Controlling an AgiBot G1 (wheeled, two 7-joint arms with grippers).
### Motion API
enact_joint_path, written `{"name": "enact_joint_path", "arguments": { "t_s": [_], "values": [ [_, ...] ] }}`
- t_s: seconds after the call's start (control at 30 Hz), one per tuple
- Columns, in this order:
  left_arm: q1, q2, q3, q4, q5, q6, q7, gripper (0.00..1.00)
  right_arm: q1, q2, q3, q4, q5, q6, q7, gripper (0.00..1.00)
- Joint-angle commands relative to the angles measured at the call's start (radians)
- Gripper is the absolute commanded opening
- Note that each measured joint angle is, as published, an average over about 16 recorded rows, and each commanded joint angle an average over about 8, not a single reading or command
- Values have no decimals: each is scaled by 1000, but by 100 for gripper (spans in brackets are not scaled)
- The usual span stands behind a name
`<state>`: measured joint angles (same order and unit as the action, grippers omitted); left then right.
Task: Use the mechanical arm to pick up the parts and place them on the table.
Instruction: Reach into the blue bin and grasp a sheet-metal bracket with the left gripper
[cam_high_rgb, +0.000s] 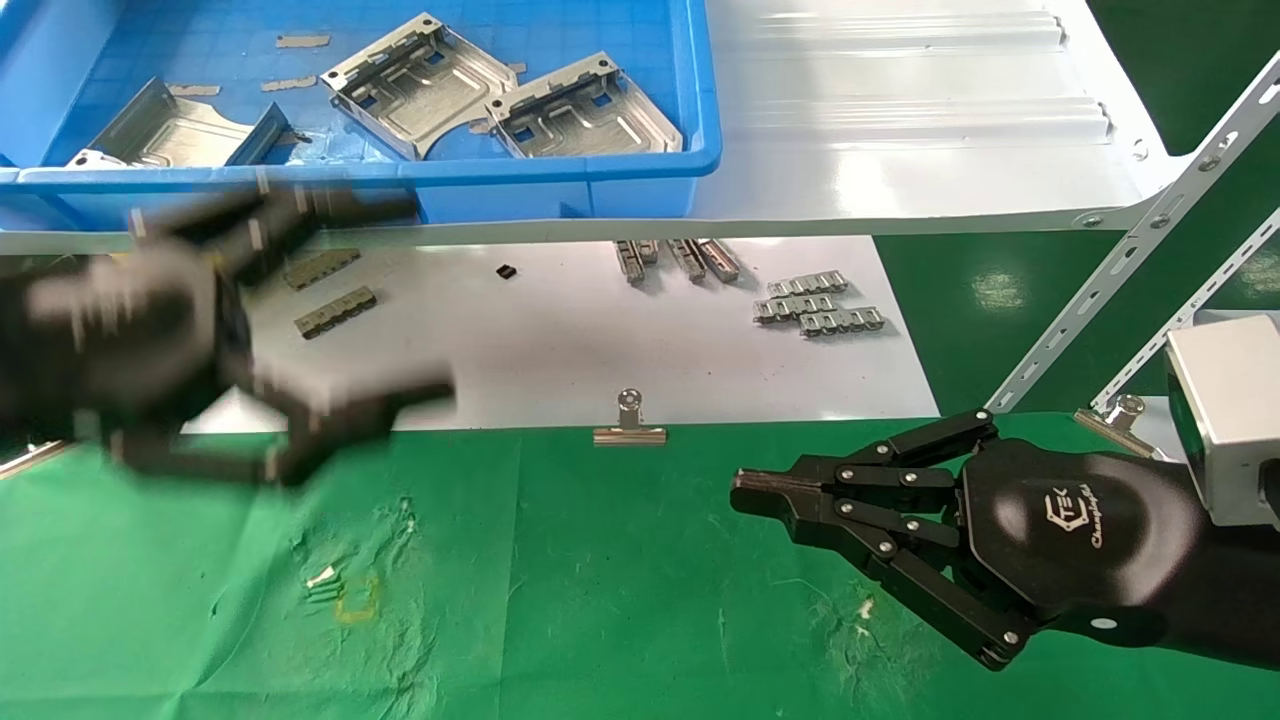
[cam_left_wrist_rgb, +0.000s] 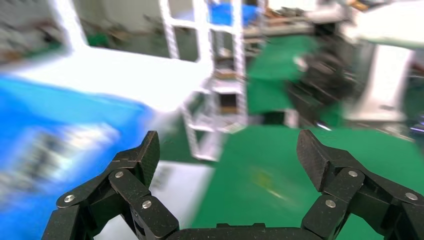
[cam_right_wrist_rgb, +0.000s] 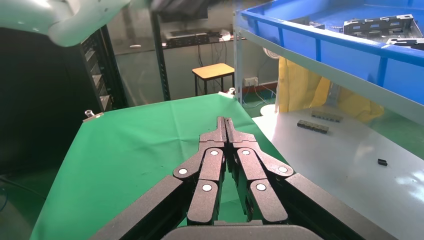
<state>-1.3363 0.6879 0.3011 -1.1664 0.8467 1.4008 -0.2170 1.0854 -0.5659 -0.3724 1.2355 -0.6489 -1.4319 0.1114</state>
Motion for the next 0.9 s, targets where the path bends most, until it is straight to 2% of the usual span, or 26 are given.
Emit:
{"name": "enact_joint_path", "arguments": {
  "t_s": [0.03,0.27,0.47,0.53,0.6,0.63,0.73,0.77,0.8,0.83,0.9],
  "values": [
    [-69,18,3,13,31,-32,-9,100,0,0,0,0,0,0,0,0],
    [-377,205,125,341,255,-103,-22,100,0,0,0,0,0,0,0,0],
    [-580,342,210,690,439,-249,17,100,0,0,0,0,0,0,0,0],
    [-622,376,226,783,480,-315,35,89,0,0,0,0,0,0,0,0],
    [-652,405,238,857,509,-375,51,64,0,0,0,0,0,0,0,4],
    [-664,417,243,888,522,-402,58,52,0,0,0,0,0,0,0,11],
    [-691,445,256,959,549,-452,73,14,0,0,0,0,0,0,0,48],
    [-698,452,260,977,556,-459,76,6,0,0,0,0,0,0,0,61],
    [-706,457,264,994,562,-464,78,0,0,0,0,0,0,0,0,73],
    [-712,462,267,1009,567,-467,79,0,0,0,0,0,0,0,0,85],
    [-724,469,272,1035,575,-466,81,0,0,0,0,0,0,0,0,100]
  ]
}}
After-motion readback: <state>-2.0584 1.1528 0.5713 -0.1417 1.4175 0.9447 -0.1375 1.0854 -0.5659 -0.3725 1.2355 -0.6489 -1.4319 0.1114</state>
